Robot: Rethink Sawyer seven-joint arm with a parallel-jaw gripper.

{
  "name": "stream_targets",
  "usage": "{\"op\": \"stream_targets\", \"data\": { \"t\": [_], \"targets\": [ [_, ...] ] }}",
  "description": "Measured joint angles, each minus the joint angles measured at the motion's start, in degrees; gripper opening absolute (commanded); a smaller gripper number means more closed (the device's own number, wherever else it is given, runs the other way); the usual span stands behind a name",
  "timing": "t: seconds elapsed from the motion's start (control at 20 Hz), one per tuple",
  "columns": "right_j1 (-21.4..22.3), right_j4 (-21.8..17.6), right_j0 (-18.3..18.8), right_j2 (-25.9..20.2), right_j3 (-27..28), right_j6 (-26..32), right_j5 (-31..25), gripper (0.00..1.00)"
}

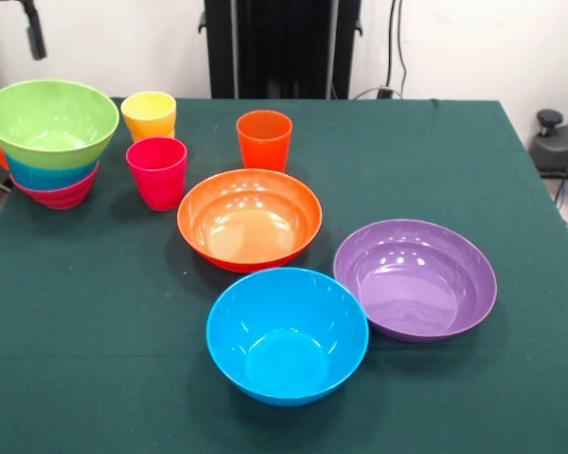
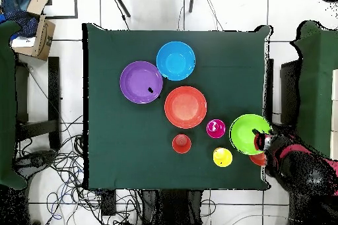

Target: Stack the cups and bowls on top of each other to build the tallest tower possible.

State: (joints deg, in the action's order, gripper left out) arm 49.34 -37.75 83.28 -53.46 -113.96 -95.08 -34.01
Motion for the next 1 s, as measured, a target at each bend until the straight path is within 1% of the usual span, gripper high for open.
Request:
{"op": "stream_targets", "data": {
  "t": [0.45, 0.55, 0.6, 0.7, 1.0],
  "targets": [
    [0.3, 0.0, -9.1, 3.5, 0.0, 0.0, 0.4, 1.00],
    [0.0, 0.0, -12.0, 5.4, 0.0, -0.3, 1.5, 1.00],
    [-0.1, 0.0, -12.4, 5.8, 0.1, -0.4, 1.7, 1.00],
    [-0.5, 0.0, -15.2, 8.0, 0.2, -1.0, 3.2, 1.00],
    [-0.7, 0.0, -21.8, 13.7, 0.5, -4.0, 5.9, 1.00]
  ]
}}
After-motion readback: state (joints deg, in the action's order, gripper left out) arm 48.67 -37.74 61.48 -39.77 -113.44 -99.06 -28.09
